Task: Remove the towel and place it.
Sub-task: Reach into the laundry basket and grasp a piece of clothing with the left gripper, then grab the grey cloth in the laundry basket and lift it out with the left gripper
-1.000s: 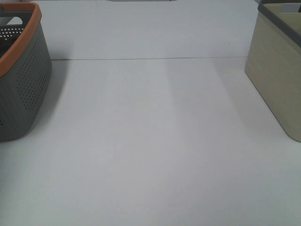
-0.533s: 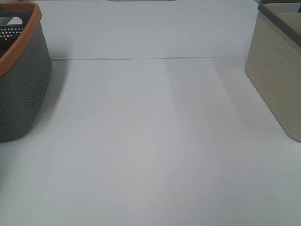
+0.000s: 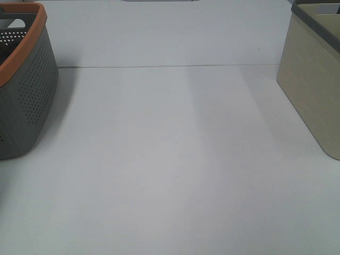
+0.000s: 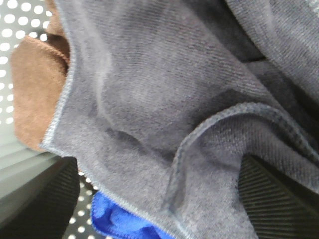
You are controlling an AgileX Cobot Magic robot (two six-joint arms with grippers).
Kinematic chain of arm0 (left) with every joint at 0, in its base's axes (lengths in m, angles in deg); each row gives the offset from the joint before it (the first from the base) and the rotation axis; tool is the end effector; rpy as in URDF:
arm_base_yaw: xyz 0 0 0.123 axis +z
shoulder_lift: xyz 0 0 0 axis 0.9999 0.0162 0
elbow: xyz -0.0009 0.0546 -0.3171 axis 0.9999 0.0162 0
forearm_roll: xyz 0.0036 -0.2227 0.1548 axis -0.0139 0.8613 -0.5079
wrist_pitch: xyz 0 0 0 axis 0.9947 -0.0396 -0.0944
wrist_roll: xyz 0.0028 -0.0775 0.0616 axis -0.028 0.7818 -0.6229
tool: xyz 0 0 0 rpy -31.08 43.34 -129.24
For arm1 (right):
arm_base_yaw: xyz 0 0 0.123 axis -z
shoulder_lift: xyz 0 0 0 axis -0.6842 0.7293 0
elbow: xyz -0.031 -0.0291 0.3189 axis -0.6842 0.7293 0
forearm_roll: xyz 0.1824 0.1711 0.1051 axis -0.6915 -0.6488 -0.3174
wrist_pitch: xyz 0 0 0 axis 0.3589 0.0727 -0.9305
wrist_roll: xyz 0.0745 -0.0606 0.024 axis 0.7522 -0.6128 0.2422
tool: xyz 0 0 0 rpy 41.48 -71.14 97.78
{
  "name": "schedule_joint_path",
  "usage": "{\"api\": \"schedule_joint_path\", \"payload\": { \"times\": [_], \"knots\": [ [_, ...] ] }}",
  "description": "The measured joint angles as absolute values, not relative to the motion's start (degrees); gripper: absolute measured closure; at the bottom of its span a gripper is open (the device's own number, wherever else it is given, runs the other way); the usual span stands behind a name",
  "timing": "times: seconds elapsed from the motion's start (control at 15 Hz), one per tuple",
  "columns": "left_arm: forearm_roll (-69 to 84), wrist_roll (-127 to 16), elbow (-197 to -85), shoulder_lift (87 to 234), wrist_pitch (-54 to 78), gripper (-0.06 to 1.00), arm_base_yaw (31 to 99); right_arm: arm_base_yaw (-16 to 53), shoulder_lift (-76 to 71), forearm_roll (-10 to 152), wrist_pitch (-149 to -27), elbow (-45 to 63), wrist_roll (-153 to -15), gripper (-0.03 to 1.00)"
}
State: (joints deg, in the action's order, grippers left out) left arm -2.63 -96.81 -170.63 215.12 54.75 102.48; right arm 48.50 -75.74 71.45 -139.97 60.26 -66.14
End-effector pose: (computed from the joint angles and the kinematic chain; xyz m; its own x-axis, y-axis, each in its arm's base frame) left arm 0.5292 0.1214 0.2191 -0.4540 0.8714 -0.1859 0.7456 0.4857 0.4562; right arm -0.0181 0.0130 0.2832 -0.4559 0.0118 -0.8899 -0.0225 0.9994 0.0248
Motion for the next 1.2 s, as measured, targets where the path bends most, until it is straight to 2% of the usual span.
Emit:
{"api": "schedule_joint_path", "payload": {
  "times": [0.2, 0.33, 0.4, 0.73, 1.0, 1.07, 1.2],
  "knots": [
    [-2.6, -96.8, -170.6, 215.6, 54.5, 0.15, 102.5, 48.5, -75.7, 71.5, -140.0, 60.3, -66.1, 0.16],
    [-2.6, -96.8, -170.6, 215.8, 54.3, 0.23, 102.5, 48.5, -75.7, 71.5, -140.0, 60.3, -66.1, 0.16],
    [-2.3, -96.8, -170.6, 216.6, 54.5, 0.31, 102.4, 48.5, -75.7, 71.5, -140.0, 60.3, -66.1, 0.16],
    [-1.4, -96.8, -170.6, 217.9, 55.3, 0.39, 101.3, 48.5, -75.7, 71.5, -140.0, 60.3, -66.1, 0.16],
    [-1.3, -96.8, -170.6, 218.3, 56.7, 0.76, 101.2, 48.5, -75.7, 71.5, -140.0, 60.3, -66.1, 0.16],
    [-1.4, -96.8, -170.6, 218.2, 57.0, 0.80, 101.2, 48.5, -75.7, 71.5, -140.0, 60.3, -66.1, 0.16],
    [-1.7, -96.8, -170.6, 218.2, 57.4, 0.82, 101.2, 48.5, -75.7, 71.5, -140.0, 60.3, -66.1, 0.16]
  ]
}}
